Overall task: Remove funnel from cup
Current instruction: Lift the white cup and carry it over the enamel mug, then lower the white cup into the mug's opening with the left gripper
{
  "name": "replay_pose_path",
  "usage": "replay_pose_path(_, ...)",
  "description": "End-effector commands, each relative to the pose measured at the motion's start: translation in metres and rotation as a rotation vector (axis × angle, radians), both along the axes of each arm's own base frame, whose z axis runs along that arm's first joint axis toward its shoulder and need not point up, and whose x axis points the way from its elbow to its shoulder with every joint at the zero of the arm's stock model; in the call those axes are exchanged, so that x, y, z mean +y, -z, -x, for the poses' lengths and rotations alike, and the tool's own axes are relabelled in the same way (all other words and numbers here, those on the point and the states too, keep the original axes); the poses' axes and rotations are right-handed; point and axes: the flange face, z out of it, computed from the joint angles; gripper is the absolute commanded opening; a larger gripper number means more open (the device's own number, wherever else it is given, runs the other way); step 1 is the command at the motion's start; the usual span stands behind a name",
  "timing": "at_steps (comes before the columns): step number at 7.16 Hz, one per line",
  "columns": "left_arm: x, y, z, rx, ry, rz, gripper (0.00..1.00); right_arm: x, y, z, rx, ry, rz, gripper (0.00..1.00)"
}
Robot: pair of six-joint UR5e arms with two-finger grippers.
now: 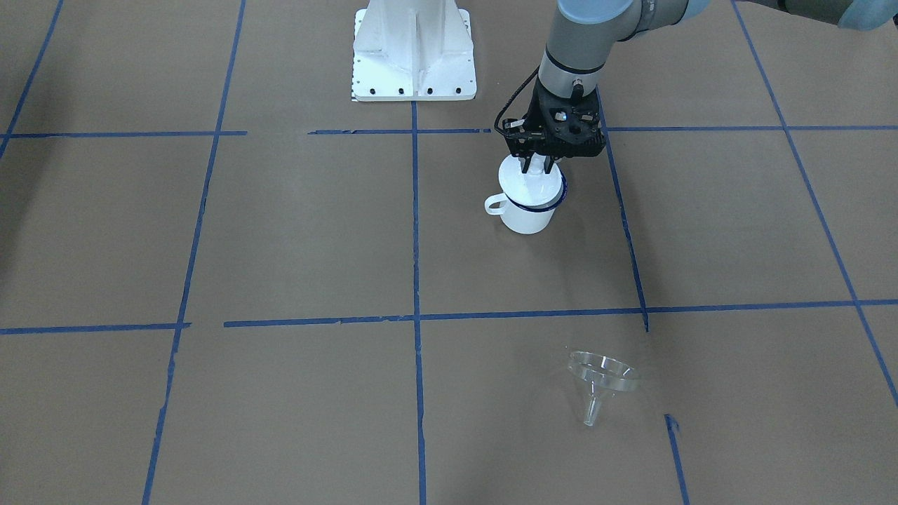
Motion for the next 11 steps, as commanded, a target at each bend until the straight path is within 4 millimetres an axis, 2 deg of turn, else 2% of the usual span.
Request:
replay_pose_path(1,0.002,0.000,0.001,0.002,0.000,-0.004,0.00,0.000,0.000,0.000,0.000,0.000,0.000,1.00)
replay_pose_path(11,0.001,-0.013,0.000,-0.021,-0.005,0.003,0.00,0.000,0.000,0.000,0.000,0.000,0.000,1.00)
